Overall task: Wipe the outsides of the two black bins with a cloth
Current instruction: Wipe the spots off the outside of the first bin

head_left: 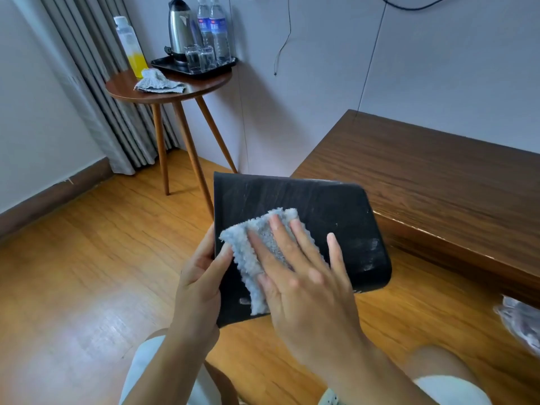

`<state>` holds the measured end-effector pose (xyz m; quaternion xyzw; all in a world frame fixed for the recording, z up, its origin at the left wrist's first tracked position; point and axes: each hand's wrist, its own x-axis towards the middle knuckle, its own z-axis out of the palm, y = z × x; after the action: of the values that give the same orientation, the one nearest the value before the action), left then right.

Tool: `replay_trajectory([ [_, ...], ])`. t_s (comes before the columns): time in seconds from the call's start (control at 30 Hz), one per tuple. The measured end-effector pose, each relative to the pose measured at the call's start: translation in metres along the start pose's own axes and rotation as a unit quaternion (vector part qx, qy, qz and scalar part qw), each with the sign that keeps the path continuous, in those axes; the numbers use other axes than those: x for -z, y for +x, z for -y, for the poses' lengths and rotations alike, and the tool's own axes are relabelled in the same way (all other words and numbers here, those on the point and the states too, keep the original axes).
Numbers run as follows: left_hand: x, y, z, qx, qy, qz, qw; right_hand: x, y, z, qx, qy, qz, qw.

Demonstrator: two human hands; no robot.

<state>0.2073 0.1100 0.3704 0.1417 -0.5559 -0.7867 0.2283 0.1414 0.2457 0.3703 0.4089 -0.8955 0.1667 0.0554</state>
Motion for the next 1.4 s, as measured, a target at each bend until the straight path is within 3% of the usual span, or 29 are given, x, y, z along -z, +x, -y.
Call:
replay_trajectory([
  [0.17,-0.003,-0.008,0.007,-0.006,0.037,0.065,0.997,0.017,0.056,-0.041,-0.115,0.003,-0.001,0.993],
  [0.37,-0.008,-0.008,0.008,0.006,0.064,0.003,0.998,0.008,0.026,0.014,0.008,0.045,-0.030,0.998],
  [0.43,-0.006,-0.009,0.008,0.001,0.036,0.007,0.999,0.008,0.027,0.002,0.000,0.034,-0.029,0.999],
  [0.53,0.000,-0.012,0.003,-0.017,0.023,0.006,1.000,0.013,0.040,-0.047,-0.119,0.001,-0.027,0.993],
  [0.6,0.001,-0.012,0.001,-0.031,0.031,0.023,0.999,0.019,0.049,-0.084,-0.237,0.037,0.006,0.971],
  [0.67,-0.002,-0.012,0.001,-0.038,0.036,0.033,0.998,0.023,0.051,-0.099,-0.284,0.066,0.011,0.956],
  [0.8,-0.012,-0.009,0.014,-0.021,0.061,0.071,0.995,0.013,0.041,-0.054,-0.178,0.044,-0.033,0.983],
  [0.93,-0.008,-0.008,0.020,0.016,0.016,-0.011,1.000,-0.003,0.010,0.000,-0.033,0.031,-0.025,0.999],
  [1.0,0.000,-0.007,0.017,0.013,-0.001,-0.036,0.999,-0.005,0.001,-0.010,-0.034,0.015,-0.028,0.999],
  [1.2,0.004,-0.002,-0.001,-0.041,0.044,-0.023,0.998,-0.004,0.007,-0.079,-0.234,0.043,-0.039,0.970],
  [1.27,-0.003,0.000,-0.001,-0.043,0.047,-0.025,0.998,-0.006,0.010,-0.056,-0.212,0.047,-0.063,0.974],
  [1.4,-0.009,0.004,0.003,-0.023,0.005,-0.019,1.000,-0.008,-0.001,0.011,-0.061,0.047,-0.072,0.994],
])
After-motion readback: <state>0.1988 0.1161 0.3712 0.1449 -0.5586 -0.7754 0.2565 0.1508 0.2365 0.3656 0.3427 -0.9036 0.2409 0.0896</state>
